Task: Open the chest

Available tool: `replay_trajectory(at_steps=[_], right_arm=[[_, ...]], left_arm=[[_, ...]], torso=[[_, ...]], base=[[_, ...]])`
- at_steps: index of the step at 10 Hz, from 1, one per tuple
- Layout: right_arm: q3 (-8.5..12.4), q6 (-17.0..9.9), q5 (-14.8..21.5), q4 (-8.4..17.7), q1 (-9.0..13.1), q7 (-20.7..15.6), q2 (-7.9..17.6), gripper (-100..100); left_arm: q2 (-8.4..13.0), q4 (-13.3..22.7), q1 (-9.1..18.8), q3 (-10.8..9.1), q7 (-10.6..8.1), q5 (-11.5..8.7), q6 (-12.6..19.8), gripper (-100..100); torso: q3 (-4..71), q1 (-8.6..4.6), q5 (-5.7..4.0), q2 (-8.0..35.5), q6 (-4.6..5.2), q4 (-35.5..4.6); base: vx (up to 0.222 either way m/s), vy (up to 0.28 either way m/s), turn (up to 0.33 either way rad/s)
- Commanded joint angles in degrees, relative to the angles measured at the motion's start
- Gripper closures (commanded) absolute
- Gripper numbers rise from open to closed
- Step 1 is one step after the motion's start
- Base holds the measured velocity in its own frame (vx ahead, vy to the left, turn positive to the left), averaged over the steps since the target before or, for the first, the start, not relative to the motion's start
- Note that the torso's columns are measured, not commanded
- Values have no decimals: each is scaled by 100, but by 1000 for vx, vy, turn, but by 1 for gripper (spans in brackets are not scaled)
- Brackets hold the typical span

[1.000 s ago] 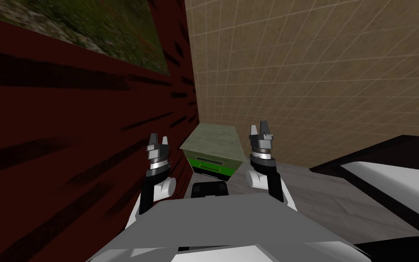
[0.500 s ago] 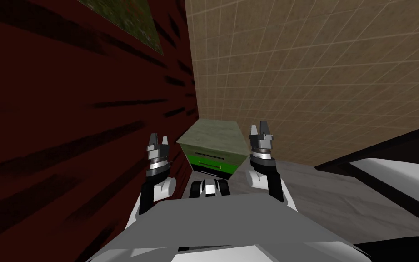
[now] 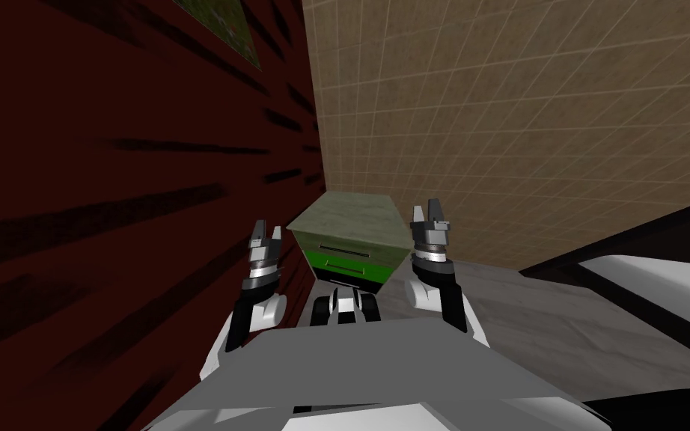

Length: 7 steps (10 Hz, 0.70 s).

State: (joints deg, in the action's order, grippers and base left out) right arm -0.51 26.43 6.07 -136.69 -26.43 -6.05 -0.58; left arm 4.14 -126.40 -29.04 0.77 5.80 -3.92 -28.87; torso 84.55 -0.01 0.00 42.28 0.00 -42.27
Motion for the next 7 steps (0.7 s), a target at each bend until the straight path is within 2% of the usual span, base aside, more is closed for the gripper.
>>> replay_trajectory(at_steps=[1,4,7], right_arm=[[0,0,0,0,0,0,0,0],[0,0,0,0,0,0,0,0],[0,0,0,0,0,0,0,0]], left_arm=[[332,309,104,51,44,87,59,-100],[446,621,187,97,79,166,86,-100],[465,931,270,143,114,245,113,-100]], torso=[[1,-1,0,1,0,-1],[1,0,0,1,0,-2],[2,1,0,0,0,-2]], base=[[-14,-12,-59],[-16,-13,-36],[-13,-11,-37]])
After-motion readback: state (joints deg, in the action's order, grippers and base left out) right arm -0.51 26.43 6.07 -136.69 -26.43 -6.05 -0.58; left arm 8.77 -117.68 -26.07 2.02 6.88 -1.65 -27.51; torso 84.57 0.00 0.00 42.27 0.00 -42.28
